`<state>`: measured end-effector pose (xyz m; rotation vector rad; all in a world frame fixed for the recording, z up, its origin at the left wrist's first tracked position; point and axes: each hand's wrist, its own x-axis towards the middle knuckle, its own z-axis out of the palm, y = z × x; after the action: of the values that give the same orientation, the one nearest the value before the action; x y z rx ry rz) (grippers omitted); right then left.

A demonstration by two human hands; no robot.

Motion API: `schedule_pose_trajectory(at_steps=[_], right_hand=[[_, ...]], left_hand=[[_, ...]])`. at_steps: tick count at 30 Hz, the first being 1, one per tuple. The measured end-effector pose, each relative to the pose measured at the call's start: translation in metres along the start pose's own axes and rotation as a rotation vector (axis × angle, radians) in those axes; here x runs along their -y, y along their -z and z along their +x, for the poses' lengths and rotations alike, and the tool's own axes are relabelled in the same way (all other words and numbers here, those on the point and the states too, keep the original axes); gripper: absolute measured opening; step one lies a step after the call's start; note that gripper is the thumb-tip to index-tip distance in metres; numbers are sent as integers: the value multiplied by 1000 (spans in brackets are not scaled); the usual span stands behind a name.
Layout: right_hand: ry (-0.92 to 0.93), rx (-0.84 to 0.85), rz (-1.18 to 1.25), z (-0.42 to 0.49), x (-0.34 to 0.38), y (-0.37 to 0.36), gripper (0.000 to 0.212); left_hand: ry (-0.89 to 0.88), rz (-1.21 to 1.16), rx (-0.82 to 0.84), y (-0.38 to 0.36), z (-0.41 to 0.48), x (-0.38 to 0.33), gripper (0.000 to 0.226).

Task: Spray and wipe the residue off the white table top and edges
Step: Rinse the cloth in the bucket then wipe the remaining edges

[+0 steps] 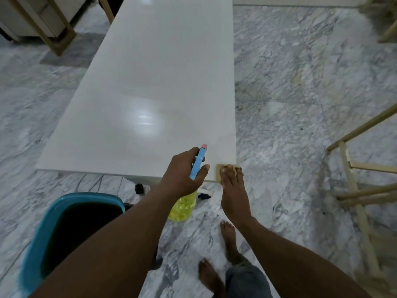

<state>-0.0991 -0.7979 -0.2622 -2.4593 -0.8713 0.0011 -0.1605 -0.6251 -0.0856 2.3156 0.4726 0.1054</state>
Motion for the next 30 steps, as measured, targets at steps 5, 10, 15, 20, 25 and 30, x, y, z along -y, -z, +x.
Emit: schedule_pose_trajectory(at_steps=[5,10,15,20,25,30], right_hand=[[27,23,106,-32,-8,29,70],[-402,-45,428,-29,-3,84,32],[-1265,-134,1505,28,0,131,31],[-1025,158,1863,58,19,151,52],[-995,361,1789,55,22,155,53],[-1067,357,1716,49,12,152,51]], left_hand=[[-21,7,13,-12,-8,-4,19],[-31,12,55,-15,-10,-11,20],[-60,74,185,-17,-11,-20,25],[-59,133,308,-25,-11,-28,20],[-59,180,366,-35,-15,-35,30],[-37,217,410,-42,-15,-37,21]])
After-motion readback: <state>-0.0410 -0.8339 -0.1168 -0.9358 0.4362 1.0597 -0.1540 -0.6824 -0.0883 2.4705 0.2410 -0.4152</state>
